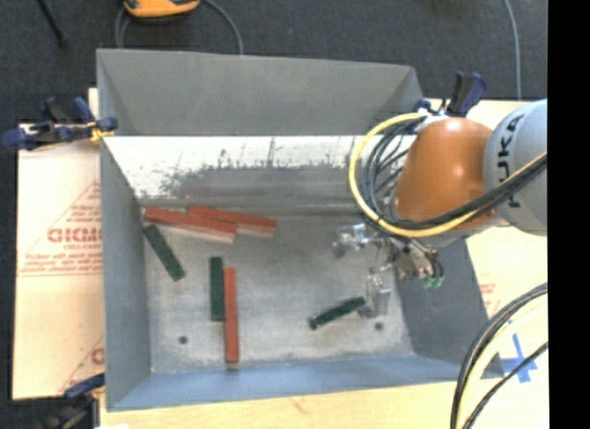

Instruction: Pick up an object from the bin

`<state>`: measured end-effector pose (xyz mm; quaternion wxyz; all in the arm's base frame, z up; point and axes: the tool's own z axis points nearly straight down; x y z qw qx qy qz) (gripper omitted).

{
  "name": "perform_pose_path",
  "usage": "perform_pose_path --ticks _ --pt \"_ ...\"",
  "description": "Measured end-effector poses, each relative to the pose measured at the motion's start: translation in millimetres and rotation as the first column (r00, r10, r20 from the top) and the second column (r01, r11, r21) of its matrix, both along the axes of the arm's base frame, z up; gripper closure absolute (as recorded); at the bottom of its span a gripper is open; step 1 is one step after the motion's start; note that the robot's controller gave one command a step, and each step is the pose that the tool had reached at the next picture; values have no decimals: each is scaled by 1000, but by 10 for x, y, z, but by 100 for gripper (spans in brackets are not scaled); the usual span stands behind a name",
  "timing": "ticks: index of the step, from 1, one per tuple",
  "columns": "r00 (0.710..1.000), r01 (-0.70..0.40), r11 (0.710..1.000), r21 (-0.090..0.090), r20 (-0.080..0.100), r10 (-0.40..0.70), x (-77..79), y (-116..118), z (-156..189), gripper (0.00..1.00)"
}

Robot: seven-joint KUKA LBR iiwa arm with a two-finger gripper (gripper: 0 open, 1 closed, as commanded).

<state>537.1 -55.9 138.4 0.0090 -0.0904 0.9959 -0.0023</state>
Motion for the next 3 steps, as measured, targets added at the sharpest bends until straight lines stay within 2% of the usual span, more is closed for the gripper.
perform_pose_path --ticks 1,2,3 --pt "997 -78 997 4 -14 78 -99 449 -679 100" --pt "997 -79 997 3 -14 79 -100 446 -679 0" --pt "997 -81 997 2 -15 81 -101 443 -681 100"
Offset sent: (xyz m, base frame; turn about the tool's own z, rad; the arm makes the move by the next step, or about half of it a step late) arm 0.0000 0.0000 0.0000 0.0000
